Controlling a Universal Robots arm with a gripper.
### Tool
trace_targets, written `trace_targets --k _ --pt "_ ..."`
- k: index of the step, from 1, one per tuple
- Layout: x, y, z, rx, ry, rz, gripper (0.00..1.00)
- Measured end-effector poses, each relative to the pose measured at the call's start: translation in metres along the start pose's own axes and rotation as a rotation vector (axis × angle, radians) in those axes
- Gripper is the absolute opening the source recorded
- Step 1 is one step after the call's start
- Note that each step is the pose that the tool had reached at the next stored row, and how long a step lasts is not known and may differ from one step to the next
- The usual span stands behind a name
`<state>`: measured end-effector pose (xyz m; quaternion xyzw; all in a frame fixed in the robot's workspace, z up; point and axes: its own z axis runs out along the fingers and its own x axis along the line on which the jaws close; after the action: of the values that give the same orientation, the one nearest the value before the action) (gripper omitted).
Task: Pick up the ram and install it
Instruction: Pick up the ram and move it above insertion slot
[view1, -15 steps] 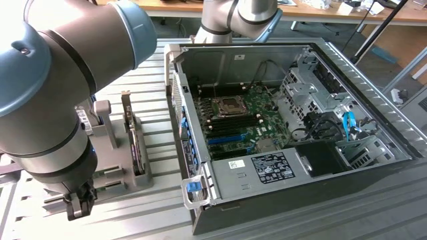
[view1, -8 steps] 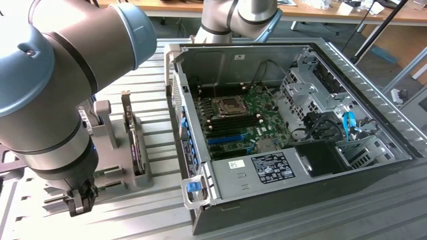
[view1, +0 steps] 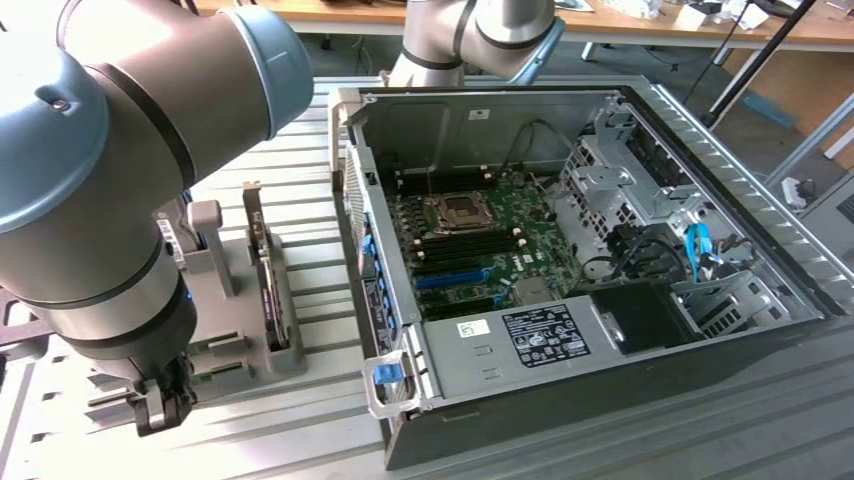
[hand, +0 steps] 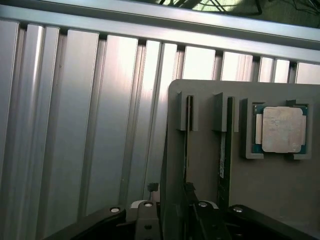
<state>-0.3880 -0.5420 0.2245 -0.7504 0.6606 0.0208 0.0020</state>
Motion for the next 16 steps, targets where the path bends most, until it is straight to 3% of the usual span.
trace_targets --k 1,4,9,16 --pt "0.000 0.0000 0.0000 0.0000 0.0000 0.000 0.36" --pt "-0.001 0.0008 0.0005 0.0001 0.0000 0.000 0.36" --pt "-0.013 0.0077 0.0041 0.0000 0.0002 0.000 0.36" --pt "-0.012 0.0081 0.0058 0.0000 0.0001 0.000 0.36"
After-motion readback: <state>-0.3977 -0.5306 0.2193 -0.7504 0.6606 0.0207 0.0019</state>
